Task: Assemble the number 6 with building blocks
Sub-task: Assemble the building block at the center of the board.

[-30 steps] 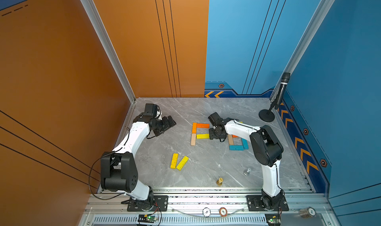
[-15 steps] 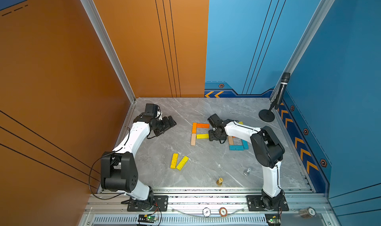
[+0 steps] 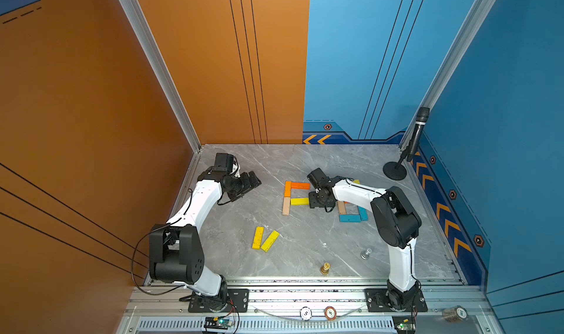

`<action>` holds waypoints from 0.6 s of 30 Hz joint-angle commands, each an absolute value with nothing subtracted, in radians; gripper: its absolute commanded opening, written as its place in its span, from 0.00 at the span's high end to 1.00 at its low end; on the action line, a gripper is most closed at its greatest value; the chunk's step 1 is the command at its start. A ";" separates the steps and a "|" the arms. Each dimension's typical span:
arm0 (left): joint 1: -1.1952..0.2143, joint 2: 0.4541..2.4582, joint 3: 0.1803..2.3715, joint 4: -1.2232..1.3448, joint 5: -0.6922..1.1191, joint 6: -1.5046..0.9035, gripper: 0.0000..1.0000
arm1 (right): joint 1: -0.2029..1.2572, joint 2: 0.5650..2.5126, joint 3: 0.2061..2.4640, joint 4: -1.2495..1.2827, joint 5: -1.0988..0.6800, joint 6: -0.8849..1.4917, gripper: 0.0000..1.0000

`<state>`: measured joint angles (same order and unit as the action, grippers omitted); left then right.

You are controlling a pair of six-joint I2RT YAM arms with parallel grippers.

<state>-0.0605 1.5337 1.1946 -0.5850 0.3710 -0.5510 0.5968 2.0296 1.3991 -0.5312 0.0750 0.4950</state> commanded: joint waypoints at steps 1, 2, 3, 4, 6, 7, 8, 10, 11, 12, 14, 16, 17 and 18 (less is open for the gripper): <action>-0.071 1.546 1.186 -0.578 0.386 -0.557 0.06 | 0.611 2.039 1.353 -0.612 0.035 0.520 0.32; -0.071 1.546 1.187 -0.578 0.385 -0.557 0.06 | 0.612 2.039 1.353 -0.612 0.035 0.522 0.32; -0.071 1.546 1.186 -0.578 0.385 -0.557 0.06 | 0.613 2.037 1.350 -0.612 0.035 0.522 0.32; -0.071 1.545 1.186 -0.578 0.385 -0.557 0.06 | 0.614 2.037 1.349 -0.612 0.036 0.522 0.32; -0.070 1.544 1.187 -0.578 0.384 -0.557 0.06 | 0.616 2.037 1.348 -0.612 0.037 0.523 0.32; -0.071 1.545 1.186 -0.578 0.386 -0.557 0.06 | 0.616 2.035 1.347 -0.612 0.037 0.523 0.32; -0.071 1.545 1.187 -0.578 0.386 -0.557 0.06 | 0.618 2.036 1.347 -0.611 0.036 0.523 0.32; -0.071 1.544 1.186 -0.578 0.384 -0.557 0.06 | 0.619 2.033 1.343 -0.611 0.036 0.525 0.32; -0.071 1.545 1.186 -0.578 0.385 -0.557 0.06 | 0.621 2.031 1.342 -0.612 0.037 0.525 0.32; -0.071 1.544 1.187 -0.578 0.385 -0.557 0.06 | 0.621 2.030 1.341 -0.612 0.039 0.524 0.32; -0.071 1.543 1.186 -0.578 0.384 -0.557 0.06 | 0.623 2.025 1.338 -0.612 0.039 0.526 0.32; -0.072 1.545 1.187 -0.578 0.385 -0.557 0.06 | 0.624 2.020 1.335 -0.612 0.040 0.526 0.32; -0.072 1.546 1.186 -0.578 0.384 -0.557 0.06 | 0.625 2.017 1.334 -0.612 0.040 0.526 0.32; -0.072 1.546 1.186 -0.578 0.384 -0.557 0.06 | 0.626 2.015 1.331 -0.612 0.041 0.526 0.32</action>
